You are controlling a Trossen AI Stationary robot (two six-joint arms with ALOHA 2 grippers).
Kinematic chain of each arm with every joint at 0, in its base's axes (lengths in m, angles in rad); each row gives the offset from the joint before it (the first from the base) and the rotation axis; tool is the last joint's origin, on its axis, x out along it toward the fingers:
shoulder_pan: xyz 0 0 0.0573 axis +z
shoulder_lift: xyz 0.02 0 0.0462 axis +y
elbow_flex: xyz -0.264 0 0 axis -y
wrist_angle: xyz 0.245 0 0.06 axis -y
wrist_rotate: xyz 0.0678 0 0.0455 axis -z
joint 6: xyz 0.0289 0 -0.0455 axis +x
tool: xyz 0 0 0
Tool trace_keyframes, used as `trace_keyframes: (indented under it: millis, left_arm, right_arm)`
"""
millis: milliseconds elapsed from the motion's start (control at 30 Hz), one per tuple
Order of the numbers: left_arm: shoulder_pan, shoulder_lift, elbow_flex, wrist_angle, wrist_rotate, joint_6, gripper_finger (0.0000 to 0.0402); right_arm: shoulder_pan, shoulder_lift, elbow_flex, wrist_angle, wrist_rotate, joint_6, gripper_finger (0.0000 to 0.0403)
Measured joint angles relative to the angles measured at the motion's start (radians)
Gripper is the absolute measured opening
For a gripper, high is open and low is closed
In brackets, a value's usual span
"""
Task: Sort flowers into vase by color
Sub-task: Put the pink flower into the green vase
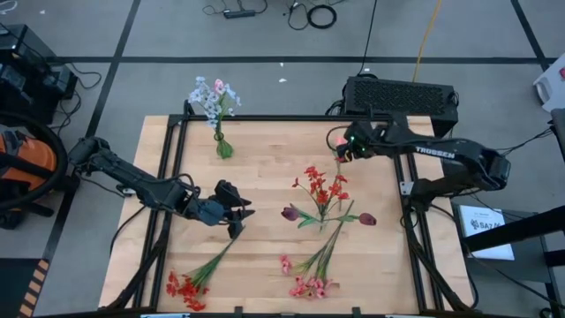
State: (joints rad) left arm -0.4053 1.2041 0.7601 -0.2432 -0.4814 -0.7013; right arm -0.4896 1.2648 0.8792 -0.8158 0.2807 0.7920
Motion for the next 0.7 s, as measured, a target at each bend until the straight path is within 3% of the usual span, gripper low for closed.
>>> trace_keyframes:
  millis: [267,500,700]
  left_arm:
    - [0.000,0.000,0.000,0.000,-0.037,0.000,0.0157]
    - [0.000,0.000,0.000,0.004,-0.037,-0.009,0.0157]
    - [0.000,0.000,0.000,0.003,-0.039,-0.027,0.0157]
  right_arm:
    - [-0.029,0.000,-0.146,0.161,-0.071,0.034,0.0103]
    - [-0.029,0.045,-0.157,0.301,-0.079,-0.007,0.0183]
    - [-0.029,0.169,-0.131,0.322,-0.102,-0.003,0.0199]
